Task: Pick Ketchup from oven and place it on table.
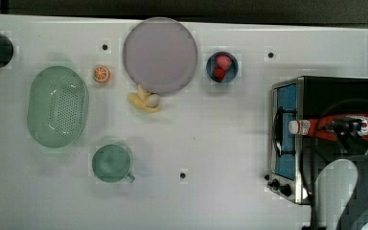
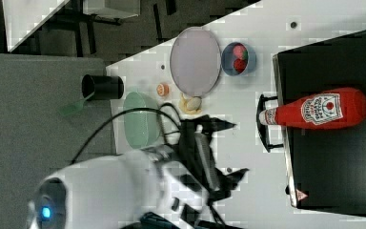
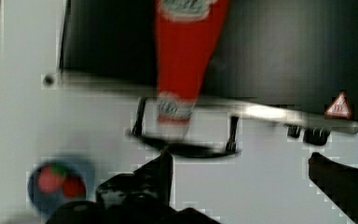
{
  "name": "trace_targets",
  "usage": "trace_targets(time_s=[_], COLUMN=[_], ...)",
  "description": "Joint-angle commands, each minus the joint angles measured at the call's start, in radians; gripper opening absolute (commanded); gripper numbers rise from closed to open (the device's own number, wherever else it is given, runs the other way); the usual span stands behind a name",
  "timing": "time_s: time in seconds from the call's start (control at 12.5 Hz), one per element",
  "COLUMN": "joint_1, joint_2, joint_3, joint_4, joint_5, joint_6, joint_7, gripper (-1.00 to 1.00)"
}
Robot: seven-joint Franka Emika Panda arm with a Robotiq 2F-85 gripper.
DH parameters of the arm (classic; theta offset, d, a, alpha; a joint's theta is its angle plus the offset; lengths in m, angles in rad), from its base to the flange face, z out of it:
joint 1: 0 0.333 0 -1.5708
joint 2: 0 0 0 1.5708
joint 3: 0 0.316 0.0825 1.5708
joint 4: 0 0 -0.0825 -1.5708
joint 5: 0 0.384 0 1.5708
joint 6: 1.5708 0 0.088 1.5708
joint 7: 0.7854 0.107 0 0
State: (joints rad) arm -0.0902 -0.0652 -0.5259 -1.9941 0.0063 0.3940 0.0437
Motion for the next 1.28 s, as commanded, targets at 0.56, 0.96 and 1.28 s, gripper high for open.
trace_targets(time_s=[0.56,0.96,1.28], joint_1=[-0.020,-0.058,-0.065], joint_2=[0.337,0.459,0.505], joint_3=[-0.094,-0.097,-0.098], joint_4=[0.221,0.245,0.244], joint_5=[0.032,0.170,0.205], joint_6=[0.121,0.190,0.199], joint_7=[-0.043,-0.039,-0.038], gripper=[1.00,1.00,1.00])
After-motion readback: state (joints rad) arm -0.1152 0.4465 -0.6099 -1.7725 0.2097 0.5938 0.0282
